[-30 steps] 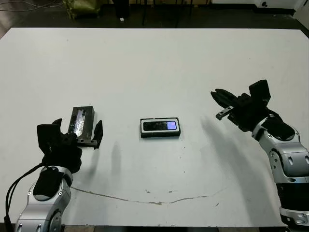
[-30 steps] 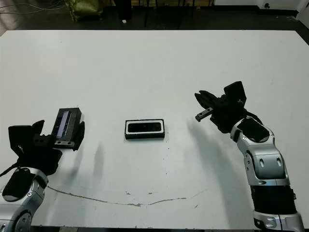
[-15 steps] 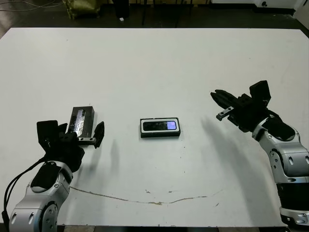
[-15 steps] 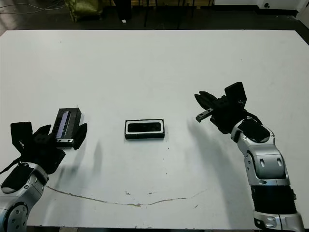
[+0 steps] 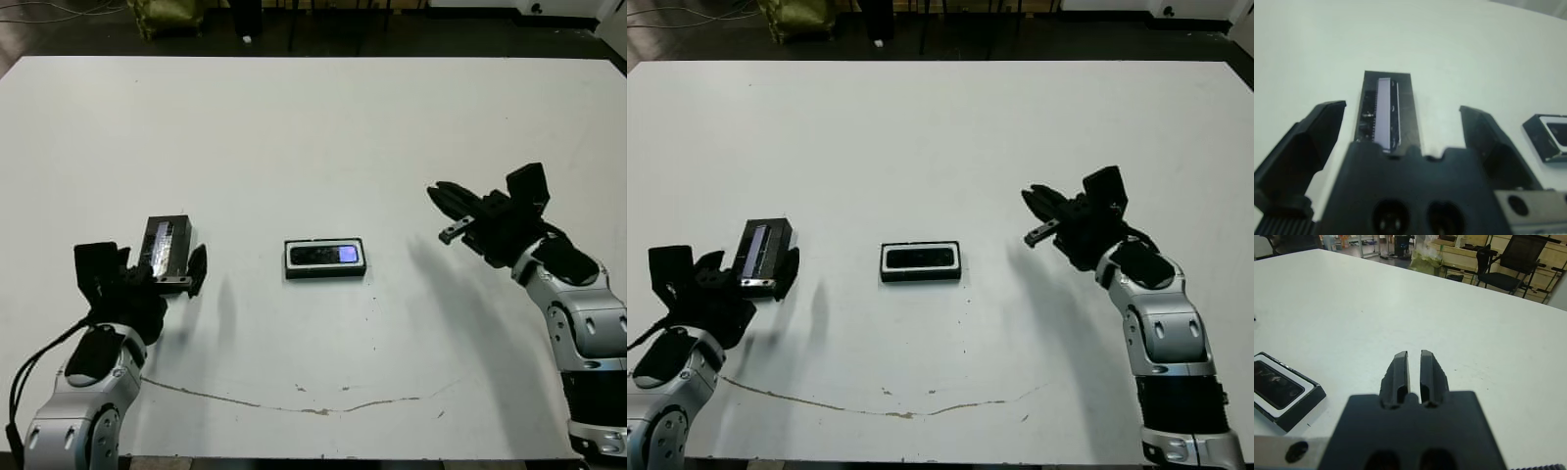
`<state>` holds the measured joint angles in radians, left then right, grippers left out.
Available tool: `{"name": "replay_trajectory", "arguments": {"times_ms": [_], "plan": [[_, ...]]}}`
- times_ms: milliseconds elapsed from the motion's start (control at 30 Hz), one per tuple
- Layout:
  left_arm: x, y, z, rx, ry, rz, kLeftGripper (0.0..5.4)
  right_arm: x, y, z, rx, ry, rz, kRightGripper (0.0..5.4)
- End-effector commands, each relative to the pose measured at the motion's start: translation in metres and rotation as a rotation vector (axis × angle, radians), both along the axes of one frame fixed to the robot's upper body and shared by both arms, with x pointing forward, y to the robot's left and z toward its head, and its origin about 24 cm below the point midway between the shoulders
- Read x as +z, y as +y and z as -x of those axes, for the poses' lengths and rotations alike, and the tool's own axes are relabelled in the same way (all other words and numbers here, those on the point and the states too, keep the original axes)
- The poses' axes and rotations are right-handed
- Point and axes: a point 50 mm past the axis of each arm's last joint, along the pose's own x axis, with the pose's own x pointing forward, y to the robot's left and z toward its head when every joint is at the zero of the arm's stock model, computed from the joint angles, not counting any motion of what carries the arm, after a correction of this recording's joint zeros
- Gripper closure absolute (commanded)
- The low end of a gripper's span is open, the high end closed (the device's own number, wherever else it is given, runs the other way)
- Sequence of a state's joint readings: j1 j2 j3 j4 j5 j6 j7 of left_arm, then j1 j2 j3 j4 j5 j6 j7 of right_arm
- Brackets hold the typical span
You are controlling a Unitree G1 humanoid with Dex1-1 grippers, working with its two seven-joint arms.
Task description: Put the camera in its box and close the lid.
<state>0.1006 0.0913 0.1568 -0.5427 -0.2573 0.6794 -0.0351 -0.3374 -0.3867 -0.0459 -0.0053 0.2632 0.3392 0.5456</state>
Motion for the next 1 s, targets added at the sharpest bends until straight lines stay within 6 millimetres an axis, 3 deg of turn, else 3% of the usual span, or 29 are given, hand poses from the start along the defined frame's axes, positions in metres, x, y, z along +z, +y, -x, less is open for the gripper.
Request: {"name": "replay_trajectory", "arguments": {"times_ms": [33, 467, 1000], "plan": [[-0.010, 0.004, 0.003, 0.007, 0.053, -0.015, 0.02, -0.009, -0.004, 0.003, -0.016, 0.039, -0.010, 5.40], [-0.015, 0.006, 0.001, -0.006, 0.150, 0.047, 0.02, -0.009, -0.005, 0.005, -0.023, 0.032, 0.002, 5.40], [-0.024, 0.012, -0.003, 0.030, 0.160, -0.066, 0.02, -0.013, -0.007, 0.004, -0.021, 0.047, -0.015, 5.40]]}}
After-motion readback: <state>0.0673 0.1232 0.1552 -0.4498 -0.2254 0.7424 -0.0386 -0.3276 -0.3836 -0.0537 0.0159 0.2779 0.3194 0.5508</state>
